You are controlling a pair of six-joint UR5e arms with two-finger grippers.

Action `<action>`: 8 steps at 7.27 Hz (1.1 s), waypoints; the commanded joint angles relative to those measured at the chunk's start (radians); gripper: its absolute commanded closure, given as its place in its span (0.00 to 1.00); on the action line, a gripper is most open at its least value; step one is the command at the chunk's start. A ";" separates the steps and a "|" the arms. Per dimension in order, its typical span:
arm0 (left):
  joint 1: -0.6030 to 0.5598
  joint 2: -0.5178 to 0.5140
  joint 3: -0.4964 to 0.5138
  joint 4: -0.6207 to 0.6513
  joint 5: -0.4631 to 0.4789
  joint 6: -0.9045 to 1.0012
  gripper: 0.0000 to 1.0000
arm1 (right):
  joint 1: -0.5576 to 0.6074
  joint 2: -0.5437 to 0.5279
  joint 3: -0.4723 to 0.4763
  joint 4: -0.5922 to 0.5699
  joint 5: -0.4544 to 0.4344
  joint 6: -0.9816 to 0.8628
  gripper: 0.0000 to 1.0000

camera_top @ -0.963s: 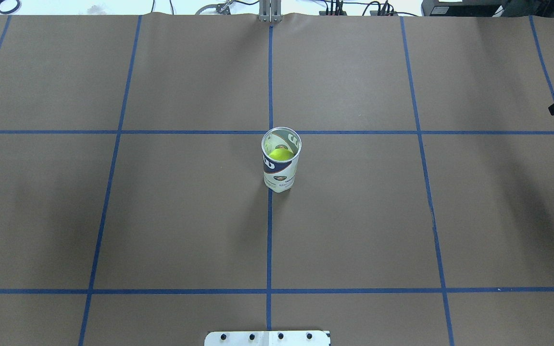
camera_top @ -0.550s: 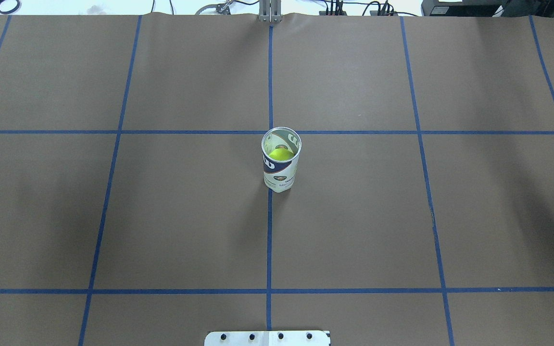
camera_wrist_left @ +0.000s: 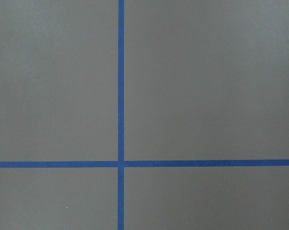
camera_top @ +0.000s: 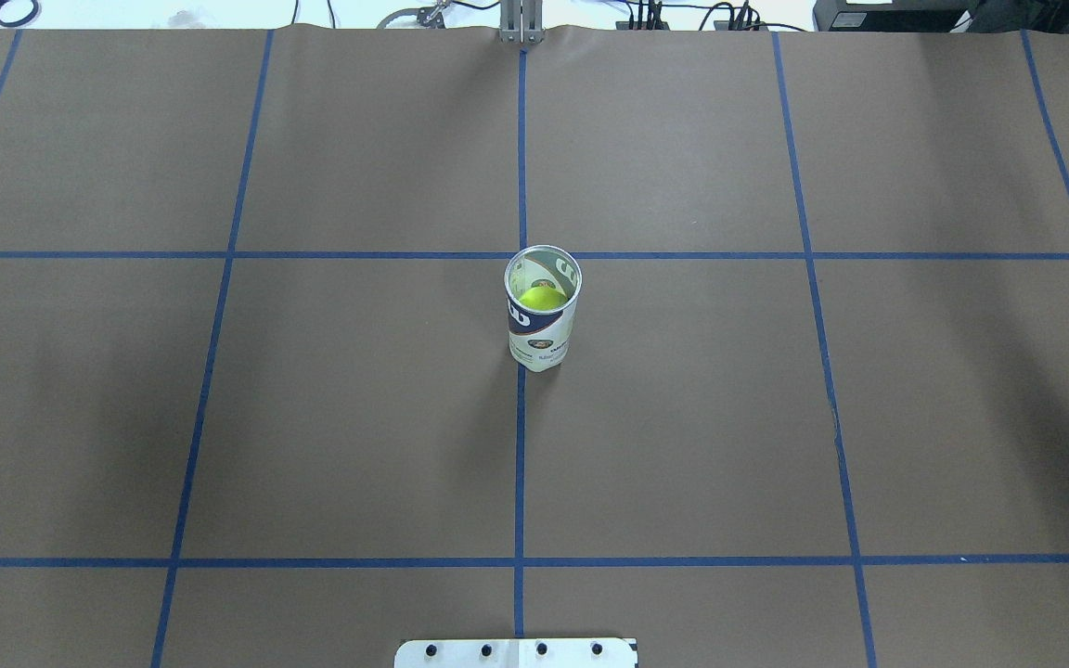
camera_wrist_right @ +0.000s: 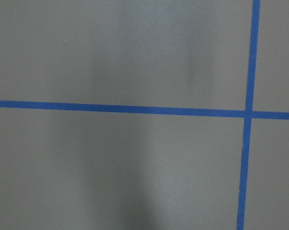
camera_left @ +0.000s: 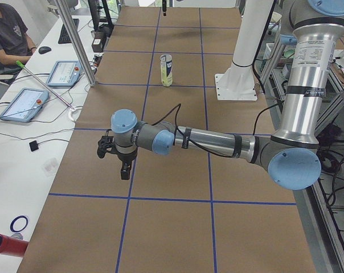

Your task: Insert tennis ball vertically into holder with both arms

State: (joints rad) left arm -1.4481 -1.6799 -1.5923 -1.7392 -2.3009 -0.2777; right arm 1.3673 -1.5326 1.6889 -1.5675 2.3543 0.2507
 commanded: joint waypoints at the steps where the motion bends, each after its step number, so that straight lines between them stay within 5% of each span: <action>1: 0.000 0.006 0.001 -0.022 0.000 0.000 0.00 | 0.012 -0.018 -0.003 0.000 0.000 0.005 0.00; 8: -0.005 0.040 0.014 -0.022 -0.032 0.000 0.00 | 0.019 -0.028 -0.003 0.000 0.000 0.007 0.00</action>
State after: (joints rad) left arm -1.4514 -1.6580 -1.5803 -1.7632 -2.3103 -0.2780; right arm 1.3867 -1.5603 1.6878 -1.5671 2.3547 0.2587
